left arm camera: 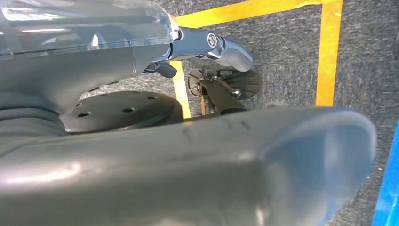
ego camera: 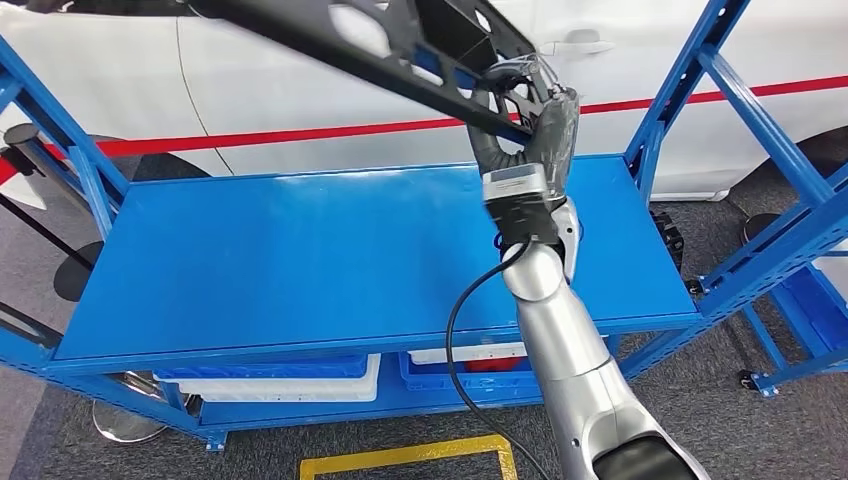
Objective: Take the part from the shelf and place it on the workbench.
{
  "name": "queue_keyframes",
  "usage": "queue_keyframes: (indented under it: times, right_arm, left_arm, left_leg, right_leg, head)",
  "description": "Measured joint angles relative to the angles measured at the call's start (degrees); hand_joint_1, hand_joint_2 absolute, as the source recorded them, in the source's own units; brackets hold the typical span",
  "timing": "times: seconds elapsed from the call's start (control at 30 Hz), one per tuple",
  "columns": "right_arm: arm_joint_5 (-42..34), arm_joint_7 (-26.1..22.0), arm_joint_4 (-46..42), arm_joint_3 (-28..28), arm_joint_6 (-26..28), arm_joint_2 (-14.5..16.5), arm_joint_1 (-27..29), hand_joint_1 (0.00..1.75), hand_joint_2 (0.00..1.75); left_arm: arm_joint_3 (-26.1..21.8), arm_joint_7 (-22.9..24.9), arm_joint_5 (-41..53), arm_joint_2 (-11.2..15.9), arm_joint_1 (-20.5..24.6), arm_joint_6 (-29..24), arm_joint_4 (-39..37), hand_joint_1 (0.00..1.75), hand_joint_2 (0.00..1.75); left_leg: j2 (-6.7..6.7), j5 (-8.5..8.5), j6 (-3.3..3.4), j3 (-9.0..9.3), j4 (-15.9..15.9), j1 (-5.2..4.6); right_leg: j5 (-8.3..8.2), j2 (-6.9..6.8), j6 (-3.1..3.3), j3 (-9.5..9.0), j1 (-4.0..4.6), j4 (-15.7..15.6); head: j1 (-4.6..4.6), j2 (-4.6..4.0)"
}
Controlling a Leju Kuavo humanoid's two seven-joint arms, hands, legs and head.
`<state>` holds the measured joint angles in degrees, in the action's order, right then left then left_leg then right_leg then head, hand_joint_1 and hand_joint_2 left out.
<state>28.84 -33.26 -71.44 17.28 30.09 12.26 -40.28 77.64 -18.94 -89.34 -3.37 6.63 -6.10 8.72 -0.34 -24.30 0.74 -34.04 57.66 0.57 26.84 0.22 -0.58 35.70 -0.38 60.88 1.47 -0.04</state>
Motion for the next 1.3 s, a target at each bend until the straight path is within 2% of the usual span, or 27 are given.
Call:
queue_keyframes:
  times: [0.03, 0.1, 0.13, 0.17, 0.2, 0.23, 0.3, 0.33, 0.37, 0.43, 0.5, 0.53, 0.6, 0.63, 0.67, 0.7, 0.73, 0.8, 0.83, 0.9, 1.0, 1.07, 1.13, 1.17, 1.2, 1.23, 1.3]
  right_arm:
    - [-4.34, 0.27, -0.61, 1.05, -2.32, -0.73, -0.02, 1.75, 1.75]
    - [-11.57, 0.56, -1.57, 2.60, -7.08, -2.09, 0.26, 1.75, 1.75]
    - [-14.89, 0.74, -1.98, 3.21, -9.56, -2.76, 0.58, 1.75, 1.75]
    - [-17.67, 0.93, -2.34, 3.70, -11.69, -3.34, 0.95, 1.75, 1.75]
    - [-20.04, 1.09, -2.71, 4.08, -13.51, -3.81, 1.27, 1.75, 1.75]
    - [-22.06, 1.23, -3.15, 4.38, -15.15, -4.18, 1.46, 1.75, 1.75]
    - [-25.05, 1.48, -4.10, 4.85, -17.71, -4.72, 1.61, 1.75, 1.75]
    - [-26.09, 1.67, -4.54, 5.06, -18.64, -4.95, 1.70, 1.75, 1.75]
    - [-26.97, 1.87, -4.88, 5.22, -19.49, -5.16, 1.86, 1.75, 1.75]
    - [-29.41, 2.39, -5.45, 5.39, -21.75, -5.49, 2.38, 1.75, 1.75]
    - [-33.23, 2.87, -6.16, 5.49, -25.27, -5.70, 2.95, 1.75, 1.75]
    - [-35.52, 3.07, -6.59, 5.54, -27.39, -5.78, 3.33, 1.75, 1.75]
    - [-40.21, 3.47, -7.36, 5.62, -31.66, -6.06, 4.54, 1.75, 1.75]
    - [-42.47, 3.84, -7.65, 5.67, -33.67, -6.28, 5.36, 1.75, 1.75]
    - [-44.85, 4.34, -7.90, 5.71, -35.75, -6.56, 6.19, 1.75, 1.75]
    - [-47.07, 4.85, -8.13, 5.75, -37.70, -6.84, 6.94, 1.75, 1.75]
    - [-49.29, 5.37, -8.42, 5.81, -39.72, -7.13, 7.63, 1.75, 1.75]
    - [-53.35, 6.50, -9.37, 5.95, -43.90, -7.59, 9.12, 1.75, 1.75]
    - [-55.31, 7.21, -10.03, 6.12, -46.12, -7.77, 10.09, 1.75, 1.75]
    - [-58.34, 8.65, -11.44, 6.72, -49.68, -8.07, 12.39, 1.75, 1.75]
    - [-59.94, 9.45, -13.61, 7.68, -51.70, -8.54, 16.26, 1.75, 1.75]
    - [-60.28, 9.40, -15.32, 8.29, -52.65, -9.14, 19.44, 1.75, 1.75]
    - [-60.47, 9.37, -16.73, 9.03, -53.60, -9.82, 23.25, 1.75, 1.75]
    - [-60.56, 9.38, -17.34, 9.36, -54.02, -10.14, 25.19, 1.75, 1.75]
    - [-60.64, 9.38, -17.87, 9.62, -54.40, -10.43, 26.78, 1.75, 1.75]
    - [-60.68, 9.38, -18.37, 9.81, -54.73, -10.66, 28.01, 1.75, 1.75]
    - [-60.78, 9.36, -19.41, 10.08, -55.64, -11.00, 29.88, 1.75, 1.75]
  left_arm:
    - [-0.09, -0.10, 0.01, 0.00, 0.03, 0.00, 0.00, 0.00, 0.00]
    - [-0.24, -0.36, 0.01, 0.00, 0.05, -0.08, 0.00, 0.00, 0.00]
    - [-0.31, -0.50, 0.02, 0.00, 0.04, -0.19, 0.00, 0.00, 0.00]
    - [-0.35, -0.62, 0.02, 0.00, 0.04, -0.31, 0.00, 0.00, 0.00]
    - [-0.38, -0.70, 0.02, 0.00, 0.04, -0.48, 0.00, 0.00, 0.00]
    - [-0.39, -0.74, 0.03, -0.01, 0.06, -0.63, 0.00, 0.00, 0.00]
    - [-0.41, -0.75, 0.03, 0.01, 0.10, -0.88, -0.01, 0.00, 0.87]
    - [-0.43, -0.75, 0.03, 0.02, 0.12, -0.96, -0.01, 0.00, 1.31]
    - [-0.44, -0.75, 0.03, 0.03, 0.13, -1.00, -0.01, 0.00, 1.75]
    - [-0.46, -0.75, 0.03, 0.05, 0.15, -1.17, 0.00, 0.00, 1.75]
    - [-0.52, -0.79, 0.03, 0.06, 0.19, -1.41, 0.00, 0.00, 1.75]
    - [-0.59, -0.84, 0.03, 0.07, 0.21, -1.51, 0.00, 0.00, 1.75]
    - [-0.76, -0.99, 0.03, 0.13, 0.20, -1.60, 0.00, 0.00, 1.75]
    - [-0.82, -1.07, 0.03, 0.16, 0.16, -1.59, 0.00, 0.00, 1.75]
    - [-0.85, -1.16, 0.03, 0.20, 0.10, -1.57, 0.00, 0.00, 1.75]
    - [-0.87, -1.28, 0.03, 0.23, 0.05, -1.55, 0.00, 0.00, 1.75]
    - [-0.91, -1.42, 0.03, 0.27, 0.02, -1.51, 0.00, 0.00, 1.75]
    - [-1.14, -1.70, 0.01, 0.36, 0.03, -1.47, -0.01, 0.00, 1.75]
    - [-1.32, -1.80, 0.00, 0.42, 0.09, -1.46, -0.01, 0.00, 1.75]
    - [-1.68, -1.89, -0.01, 0.50, 0.13, -1.46, -0.02, 0.00, 1.75]
    - [-1.92, -2.01, 0.00, 0.52, 0.08, -1.43, -0.02, 0.00, 1.75]
    - [-2.06, -2.14, 0.01, 0.52, 0.09, -1.23, -0.02, 0.00, 1.75]
    - [-2.22, -2.23, 0.01, 0.52, -0.01, -0.93, -0.02, 0.00, 1.75]
    - [-2.28, -2.28, 0.00, 0.52, -0.10, -0.82, -0.02, 0.00, 1.75]
    - [-2.33, -2.33, 0.00, 0.52, -0.18, -0.78, -0.02, 0.00, 1.75]
    - [-2.37, -2.39, 0.00, 0.51, -0.23, -0.77, -0.02, 0.00, 1.75]
    - [-2.51, -2.63, -0.01, 0.49, -0.24, -0.76, -0.02, 0.00, 1.75]
  left_leg:
    - [0.04, 0.13, 0.23, 0.05, -0.16, 0.07]
    - [0.09, 0.14, 0.44, -0.01, -0.15, 0.02]
    - [0.09, 0.12, 0.46, -0.02, -0.11, 0.02]
    - [0.06, 0.08, 0.46, -0.02, -0.03, 0.03]
    - [0.01, 0.01, 0.41, -0.01, 0.10, 0.04]
    - [-0.06, -0.12, 0.29, 0.00, 0.31, 0.06]
    - [-0.16, -0.48, -0.19, -0.18, 0.84, -0.06]
    - [-0.17, -0.60, -0.49, -0.29, 1.03, -0.16]
    - [-0.17, -0.65, -0.80, -0.40, 1.09, -0.25]
    - [-0.15, -0.72, -1.39, -0.45, 1.04, -0.20]
    - [-0.07, -1.95, -1.96, -1.05, 2.51, -0.03]
    - [-0.02, -3.43, -2.20, -2.07, 4.88, 0.05]
    - [0.02, -7.09, -2.54, -5.39, 12.34, 0.13]
    - [0.03, -8.31, -2.62, -6.99, 15.75, 0.16]
    - [0.02, -8.54, -2.61, -7.85, 17.51, 0.15]
    - [0.02, -7.66, -2.50, -7.67, 17.05, 0.14]
    - [0.02, -5.89, -2.28, -6.43, 14.45, 0.12]
    - [0.02, -2.23, -1.59, -2.38, 6.39, -0.07]
    - [0.02, -1.35, -1.30, -0.83, 3.35, -0.22]
    - [-0.02, -1.39, -0.93, 0.29, 1.15, -0.54]
    - [-0.04, -0.90, -0.08, 0.85, 0.06, -0.21]
    - [0.01, -0.61, 0.37, 1.23, -0.52, 0.05]
    - [-0.01, -0.64, 0.50, 1.21, -0.51, 0.06]
    - [-0.03, -0.68, 0.49, 1.20, -0.48, 0.06]
    - [-0.04, -0.74, 0.42, 1.19, -0.42, 0.06]
    - [-0.05, -0.84, 0.28, 1.20, -0.29, 0.09]
    - [-0.06, -1.28, -0.22, 1.16, 0.25, 0.06]
  right_leg:
    - [1.56, -0.02, -0.26, 1.23, -0.07, 2.64]
    - [4.99, -0.02, -0.67, 4.89, -0.15, 10.17]
    - [5.83, -0.02, -0.83, 6.36, -0.24, 13.13]
    - [5.51, -0.05, -0.93, 6.92, -0.36, 14.07]
    - [4.17, -0.08, -0.97, 6.36, -0.50, 12.77]
    - [2.10, -0.12, -0.96, 4.72, -0.66, 9.33]
    - [-0.80, -0.15, -0.61, 1.25, -0.74, 1.96]
    - [-1.38, -0.10, -0.32, 0.29, -0.68, -0.23]
    - [-1.31, -0.03, 0.01, 0.07, -0.55, -0.93]
    - [-1.53, 0.08, 0.72, 0.15, -0.48, -1.12]
    - [-1.73, 0.04, 1.45, 0.00, -0.63, -1.45]
    - [-1.78, -0.01, 1.75, -0.07, -0.71, -1.58]
    - [-1.71, -0.11, 2.08, -0.11, -0.55, -1.58]
    - [-1.67, -0.14, 2.15, -0.12, -0.44, -1.57]
    - [-1.64, -0.15, 2.20, -0.13, -0.33, -1.54]
    - [-1.62, -0.14, 2.23, -0.15, -0.23, -1.51]
    - [-1.58, -0.09, 2.24, -0.22, -0.14, -1.48]
    - [-1.45, -0.01, 2.12, -0.40, 0.08, -1.44]
    - [-1.40, 0.00, 1.96, -0.44, 0.17, -1.43]
    - [-1.38, -0.06, 1.47, -0.43, 0.22, -1.47]
    - [-0.50, -0.12, 0.53, -0.34, 0.19, -0.66]
    - [2.50, -0.12, 0.04, 1.73, 0.04, 4.14]
    - [5.65, -0.13, -0.33, 5.19, -0.18, 11.12]
    - [6.07, -0.15, -0.49, 6.27, -0.33, 13.15]
    - [5.41, -0.16, -0.62, 6.35, -0.49, 13.11]
    - [3.83, -0.19, -0.72, 5.31, -0.68, 10.93]
    - [0.47, -0.21, -0.74, 1.49, -0.90, 3.50]
  head:
    - [-0.02, 0.00]
    - [-0.03, 0.00]
    - [-0.03, 0.00]
    - [-0.03, 0.00]
    - [-0.03, 0.00]
    - [-0.03, 0.00]
    - [-0.02, 0.00]
    - [0.01, 0.00]
    - [0.02, 0.00]
    - [0.03, 0.00]
    - [0.05, 0.00]
    - [0.08, 0.00]
    - [0.11, 0.00]
    - [0.10, 0.00]
    - [0.10, 0.00]
    - [0.10, 0.00]
    - [0.10, 0.00]
    - [0.09, 0.00]
    - [0.09, 0.00]
    - [0.07, 0.00]
    - [-0.01, 0.00]
    - [-0.14, 0.00]
    - [-0.21, 0.00]
    - [-0.21, 0.00]
    - [-0.21, 0.00]
    - [-0.22, 0.00]
    - [-0.21, 0.00]
